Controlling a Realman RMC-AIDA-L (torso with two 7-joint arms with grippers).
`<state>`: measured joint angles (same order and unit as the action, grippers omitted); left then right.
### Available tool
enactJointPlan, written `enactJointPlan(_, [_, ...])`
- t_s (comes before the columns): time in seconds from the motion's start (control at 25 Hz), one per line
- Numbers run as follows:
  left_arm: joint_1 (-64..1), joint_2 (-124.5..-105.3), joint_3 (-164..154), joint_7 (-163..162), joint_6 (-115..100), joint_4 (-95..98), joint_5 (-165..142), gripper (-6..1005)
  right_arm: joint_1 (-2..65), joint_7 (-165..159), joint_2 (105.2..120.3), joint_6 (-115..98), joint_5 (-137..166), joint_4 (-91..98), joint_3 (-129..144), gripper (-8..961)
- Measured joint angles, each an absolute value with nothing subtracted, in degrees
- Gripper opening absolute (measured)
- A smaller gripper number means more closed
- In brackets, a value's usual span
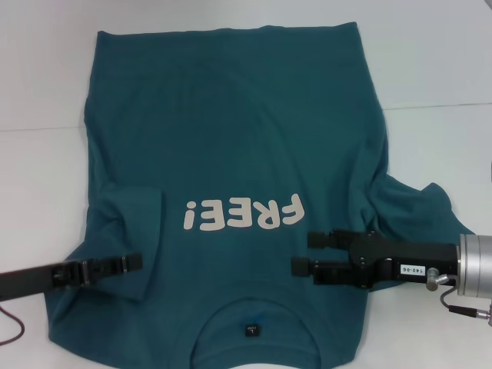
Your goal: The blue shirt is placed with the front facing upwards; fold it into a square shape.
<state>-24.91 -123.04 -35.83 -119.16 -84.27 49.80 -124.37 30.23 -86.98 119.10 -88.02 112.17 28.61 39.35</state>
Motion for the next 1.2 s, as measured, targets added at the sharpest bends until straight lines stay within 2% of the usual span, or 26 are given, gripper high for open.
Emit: enactJointPlan(1.2, [-28.82,-121.9,-36.39,-132.02,-83.15,49.21,-139.43,613,29.32,-87.28,118.55,-89.74,112.13,29.47,39.2,916])
